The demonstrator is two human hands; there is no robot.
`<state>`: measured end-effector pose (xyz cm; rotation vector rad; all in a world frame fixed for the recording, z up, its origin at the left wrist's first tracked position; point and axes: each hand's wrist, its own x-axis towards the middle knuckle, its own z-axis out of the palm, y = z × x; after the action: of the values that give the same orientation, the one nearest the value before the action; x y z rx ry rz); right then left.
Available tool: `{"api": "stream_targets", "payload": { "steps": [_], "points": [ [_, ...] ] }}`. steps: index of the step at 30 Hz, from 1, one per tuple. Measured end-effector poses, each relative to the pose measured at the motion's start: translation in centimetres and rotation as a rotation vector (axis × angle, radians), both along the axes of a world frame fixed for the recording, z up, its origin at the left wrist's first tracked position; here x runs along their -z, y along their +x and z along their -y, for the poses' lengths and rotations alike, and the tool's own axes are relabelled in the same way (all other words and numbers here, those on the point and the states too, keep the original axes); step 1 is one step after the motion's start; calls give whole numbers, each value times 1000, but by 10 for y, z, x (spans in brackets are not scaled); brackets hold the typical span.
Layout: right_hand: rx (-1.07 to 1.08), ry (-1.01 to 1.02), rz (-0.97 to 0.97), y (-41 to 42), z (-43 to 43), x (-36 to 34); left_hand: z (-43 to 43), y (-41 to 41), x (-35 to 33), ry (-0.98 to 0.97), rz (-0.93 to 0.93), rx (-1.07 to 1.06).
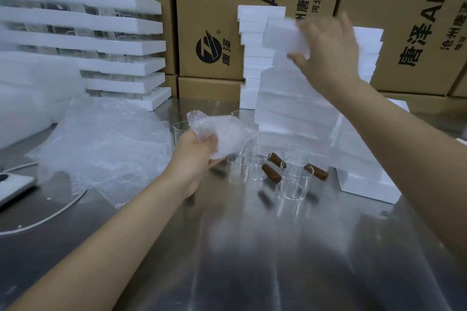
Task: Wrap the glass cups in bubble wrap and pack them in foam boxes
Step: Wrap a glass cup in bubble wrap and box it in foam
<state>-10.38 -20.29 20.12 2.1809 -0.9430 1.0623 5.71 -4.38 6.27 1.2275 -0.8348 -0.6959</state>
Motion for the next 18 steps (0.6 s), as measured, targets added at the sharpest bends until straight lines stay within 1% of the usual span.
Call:
{"api": "stream_targets", "payload": {
  "steps": [1, 3, 4, 5, 7, 8, 9, 11, 12, 14, 16, 17, 18],
  "points": [
    [-42, -66, 68, -2, -10, -2, -2, 0, -2, -25, -11, -7],
    [-152, -159, 262, -6, -38, -6, -5, 1, -6, -66, -12, -65],
    [-251, -150, 357, -8, -55, -4, -6, 3, -8, -73, -19, -100],
    [-381, -92, 425, -11, -71, 0, -6, 6, -10, -78, -33, -133],
    [-636, 162, 493, -19, -96, 12, -8, 13, -14, -85, -42, -192],
    [-701, 343, 502, -25, -103, 20, -9, 17, -15, -75, -20, -231],
    [-707, 549, 491, -31, -107, 29, -10, 22, -16, -57, 19, -276],
    [-591, 918, 378, -43, -103, 51, -11, 30, -17, -36, 131, -367],
    [-507, 1035, 289, -48, -98, 62, -12, 33, -17, -37, 206, -410],
    [-359, 1189, 77, -54, -92, 80, -14, 38, -18, -37, 370, -486],
    [-231, 1288, -156, -54, -93, 94, -20, 36, -22, -44, 525, -548],
    [-188, 1315, -236, -51, -94, 101, -22, 34, -25, -46, 590, -566],
    [-165, 1330, -267, -46, -98, 108, -23, 31, -27, -47, 630, -556]
  ]
}}
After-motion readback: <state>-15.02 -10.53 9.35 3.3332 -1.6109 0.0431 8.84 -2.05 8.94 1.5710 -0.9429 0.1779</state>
